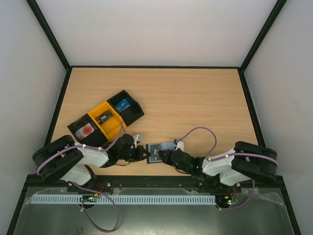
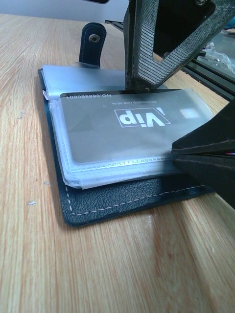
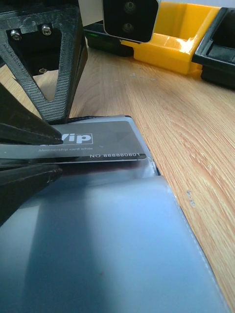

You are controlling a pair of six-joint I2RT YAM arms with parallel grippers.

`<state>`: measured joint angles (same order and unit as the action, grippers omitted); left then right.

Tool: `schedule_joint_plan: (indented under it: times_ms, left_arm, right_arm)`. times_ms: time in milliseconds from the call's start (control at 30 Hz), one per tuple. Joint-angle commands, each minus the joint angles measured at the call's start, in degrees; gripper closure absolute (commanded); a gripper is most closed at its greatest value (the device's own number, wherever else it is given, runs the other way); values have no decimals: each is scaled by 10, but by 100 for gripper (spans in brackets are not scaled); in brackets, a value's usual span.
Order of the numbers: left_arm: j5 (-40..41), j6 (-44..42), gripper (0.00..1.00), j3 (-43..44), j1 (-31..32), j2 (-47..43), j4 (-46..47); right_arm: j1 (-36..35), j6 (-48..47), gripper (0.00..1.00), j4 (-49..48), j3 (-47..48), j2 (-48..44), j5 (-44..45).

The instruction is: Take the credit cards out of the card holder

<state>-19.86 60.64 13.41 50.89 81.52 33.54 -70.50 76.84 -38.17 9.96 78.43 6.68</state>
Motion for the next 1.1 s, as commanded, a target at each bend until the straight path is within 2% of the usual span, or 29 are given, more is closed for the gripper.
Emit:
schedule_joint_plan:
  times_ms: [0, 133, 733, 1067]
  left_arm:
    - [24, -10, 97, -16, 4, 12, -31]
    - [22, -10, 97, -15, 4, 17, -31]
    - [38, -16, 97, -15, 4, 8, -56]
    - [34, -14, 97, -13, 4, 9, -56]
  right_arm:
    - [2, 0, 89, -28, -6, -11, 24]
    - [2, -2, 98, -32, -8, -8, 24]
    - [2, -12, 98, -31, -56, -63, 41]
    - [2, -7, 96, -57, -47, -34, 23]
